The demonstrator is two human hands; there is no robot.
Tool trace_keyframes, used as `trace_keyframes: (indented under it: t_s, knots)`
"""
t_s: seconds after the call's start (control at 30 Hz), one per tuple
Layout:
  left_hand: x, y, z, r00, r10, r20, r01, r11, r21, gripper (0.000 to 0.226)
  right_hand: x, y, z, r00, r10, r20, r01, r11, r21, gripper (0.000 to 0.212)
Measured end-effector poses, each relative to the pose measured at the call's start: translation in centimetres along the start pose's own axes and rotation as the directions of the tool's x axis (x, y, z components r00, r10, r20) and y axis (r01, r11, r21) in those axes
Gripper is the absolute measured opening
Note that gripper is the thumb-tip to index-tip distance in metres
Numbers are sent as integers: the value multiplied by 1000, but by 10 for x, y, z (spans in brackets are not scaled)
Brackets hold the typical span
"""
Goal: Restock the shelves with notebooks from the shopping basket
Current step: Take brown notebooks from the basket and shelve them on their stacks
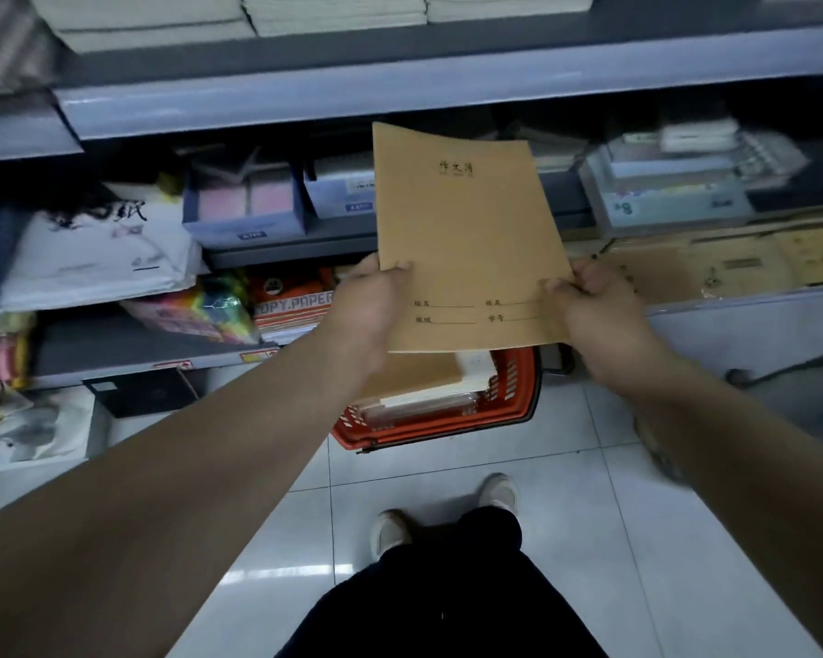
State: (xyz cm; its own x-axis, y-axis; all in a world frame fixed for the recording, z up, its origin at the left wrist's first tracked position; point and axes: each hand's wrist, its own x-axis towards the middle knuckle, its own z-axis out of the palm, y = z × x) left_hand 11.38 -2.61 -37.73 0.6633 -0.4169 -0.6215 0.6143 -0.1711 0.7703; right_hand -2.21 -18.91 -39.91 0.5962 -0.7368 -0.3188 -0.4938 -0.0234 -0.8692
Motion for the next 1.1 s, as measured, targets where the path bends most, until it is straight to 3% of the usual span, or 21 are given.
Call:
trace_keyframes:
  t_s: [0.37,0.67,0.87,1.1]
  knots:
    - [-71,63,-1,991,91,97,-83,993,-87,24,-52,-85,-31,989,-125,-82,131,989,69,16]
    - [-96,122,6,965,228,129,-225,974,-36,22,-71,-147,-46,975,-175,-135,190,976,103,22]
    - [-96,152,17,949,283,140,-281,959,-35,16,-65,-170,-58,966,-205,-158,231,959,167,25]
    - [-80,178,48,949,291,124,-291,956,-22,17,-25,-186,-80,957,-238,-165,256,962,99,14]
